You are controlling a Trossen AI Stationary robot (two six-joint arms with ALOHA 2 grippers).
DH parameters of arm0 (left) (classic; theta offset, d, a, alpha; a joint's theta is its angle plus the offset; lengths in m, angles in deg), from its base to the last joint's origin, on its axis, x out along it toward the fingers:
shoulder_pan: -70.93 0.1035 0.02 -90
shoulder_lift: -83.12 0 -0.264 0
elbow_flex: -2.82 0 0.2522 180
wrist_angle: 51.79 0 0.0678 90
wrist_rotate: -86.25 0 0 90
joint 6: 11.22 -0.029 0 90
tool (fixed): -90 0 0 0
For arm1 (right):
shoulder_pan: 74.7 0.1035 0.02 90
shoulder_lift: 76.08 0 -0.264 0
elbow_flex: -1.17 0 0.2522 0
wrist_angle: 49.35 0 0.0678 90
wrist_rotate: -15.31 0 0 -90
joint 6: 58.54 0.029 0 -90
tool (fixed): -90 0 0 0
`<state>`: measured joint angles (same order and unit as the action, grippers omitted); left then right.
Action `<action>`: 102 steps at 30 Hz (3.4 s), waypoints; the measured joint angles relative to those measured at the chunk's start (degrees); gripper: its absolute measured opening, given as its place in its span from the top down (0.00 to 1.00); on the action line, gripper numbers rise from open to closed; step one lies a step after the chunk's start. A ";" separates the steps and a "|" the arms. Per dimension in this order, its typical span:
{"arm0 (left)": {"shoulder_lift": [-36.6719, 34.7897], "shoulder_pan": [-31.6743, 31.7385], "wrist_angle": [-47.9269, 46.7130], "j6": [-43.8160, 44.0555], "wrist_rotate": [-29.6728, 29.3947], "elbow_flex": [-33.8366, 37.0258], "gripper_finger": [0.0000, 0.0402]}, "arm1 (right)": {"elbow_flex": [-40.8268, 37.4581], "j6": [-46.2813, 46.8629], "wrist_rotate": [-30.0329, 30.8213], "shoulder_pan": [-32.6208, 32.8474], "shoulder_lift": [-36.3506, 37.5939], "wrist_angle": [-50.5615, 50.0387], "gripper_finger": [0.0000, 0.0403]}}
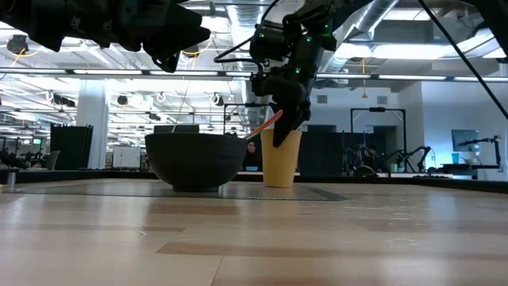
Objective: Pick & Place Utensil
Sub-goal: Put the yellow cup on the transparent mat to the top right of the black bowl, then put the yellow straw into the yellow cup on the transparent mat
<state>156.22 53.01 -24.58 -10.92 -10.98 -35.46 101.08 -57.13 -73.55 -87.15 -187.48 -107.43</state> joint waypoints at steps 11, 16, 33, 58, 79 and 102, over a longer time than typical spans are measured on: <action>0.00 0.00 0.00 0.00 0.00 0.00 0.70 | 1.94 -0.36 0.20 0.00 -0.02 -2.37 0.81; 0.00 0.00 0.00 0.00 0.02 0.00 0.70 | 6.12 -1.40 0.34 -0.26 -0.02 -5.66 0.81; 0.00 0.00 0.04 0.93 0.00 -0.04 0.70 | 28.23 -0.94 0.40 0.58 0.02 -33.16 0.81; -8.47 -0.63 -43.94 14.98 -20.61 -18.47 0.70 | 24.81 -3.48 0.32 6.53 14.27 -31.18 0.81; -11.13 -0.59 -103.55 73.30 -5.81 -23.71 0.70 | -33.77 -2.56 0.17 3.06 43.36 24.98 0.81; -5.13 -0.90 -101.77 97.93 6.22 -10.14 0.70 | -33.77 1.22 0.31 3.42 41.66 29.68 0.81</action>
<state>151.08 52.12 -126.35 87.01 -4.76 -45.60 67.31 -55.91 -73.24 -83.73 -145.82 -77.75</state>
